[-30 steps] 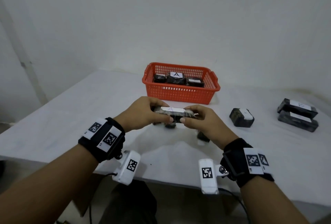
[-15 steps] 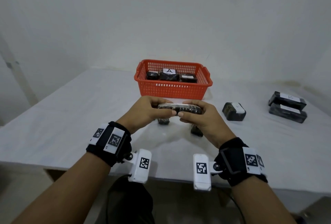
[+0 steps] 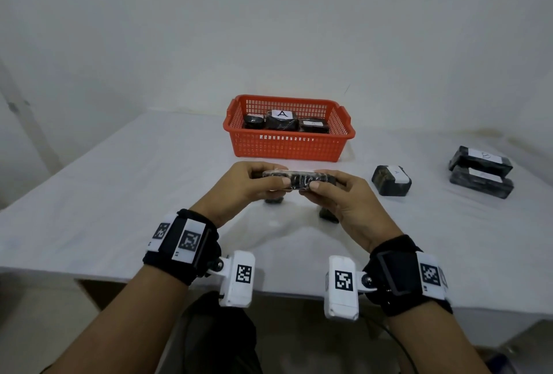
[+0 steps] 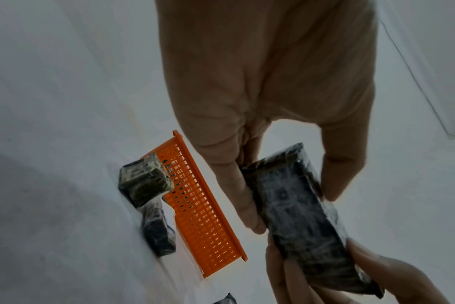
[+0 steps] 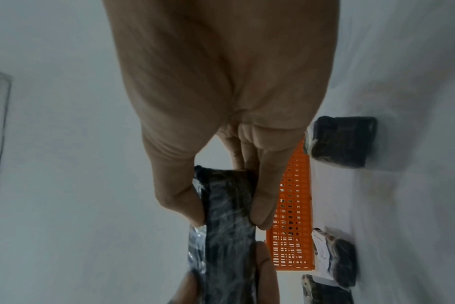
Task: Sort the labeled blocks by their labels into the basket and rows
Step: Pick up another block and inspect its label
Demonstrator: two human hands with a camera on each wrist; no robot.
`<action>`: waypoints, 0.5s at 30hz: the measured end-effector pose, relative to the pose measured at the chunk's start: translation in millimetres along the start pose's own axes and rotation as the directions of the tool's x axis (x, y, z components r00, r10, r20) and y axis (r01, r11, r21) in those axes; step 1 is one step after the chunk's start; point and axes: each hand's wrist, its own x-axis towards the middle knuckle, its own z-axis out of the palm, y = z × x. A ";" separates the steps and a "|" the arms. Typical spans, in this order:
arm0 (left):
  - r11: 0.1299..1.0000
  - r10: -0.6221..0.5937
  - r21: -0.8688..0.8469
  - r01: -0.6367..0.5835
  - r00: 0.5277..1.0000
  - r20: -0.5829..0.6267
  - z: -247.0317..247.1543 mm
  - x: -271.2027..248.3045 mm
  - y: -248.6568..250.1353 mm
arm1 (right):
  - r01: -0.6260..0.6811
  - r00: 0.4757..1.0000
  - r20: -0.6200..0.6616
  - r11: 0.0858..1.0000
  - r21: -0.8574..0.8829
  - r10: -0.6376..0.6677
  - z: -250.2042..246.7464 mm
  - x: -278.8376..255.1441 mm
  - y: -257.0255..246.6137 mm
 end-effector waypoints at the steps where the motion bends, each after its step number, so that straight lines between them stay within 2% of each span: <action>1: 1.000 0.007 0.020 -0.006 1.000 -0.015 0.7 -0.3 -0.9 | -0.004 1.000 -0.005 1.000 -0.006 0.004 0.3 0.0 0.2; 7: 0.996 0.008 0.084 -0.006 1.000 -0.025 6.8 -1.6 -1.3 | 0.005 0.999 -0.048 0.995 -0.098 -0.010 7.4 -1.6 2.2; 15: 0.998 0.000 0.067 0.004 0.999 -0.047 8.1 -1.0 -3.2 | 0.002 1.000 -0.014 1.000 -0.028 -0.003 3.9 -5.5 6.1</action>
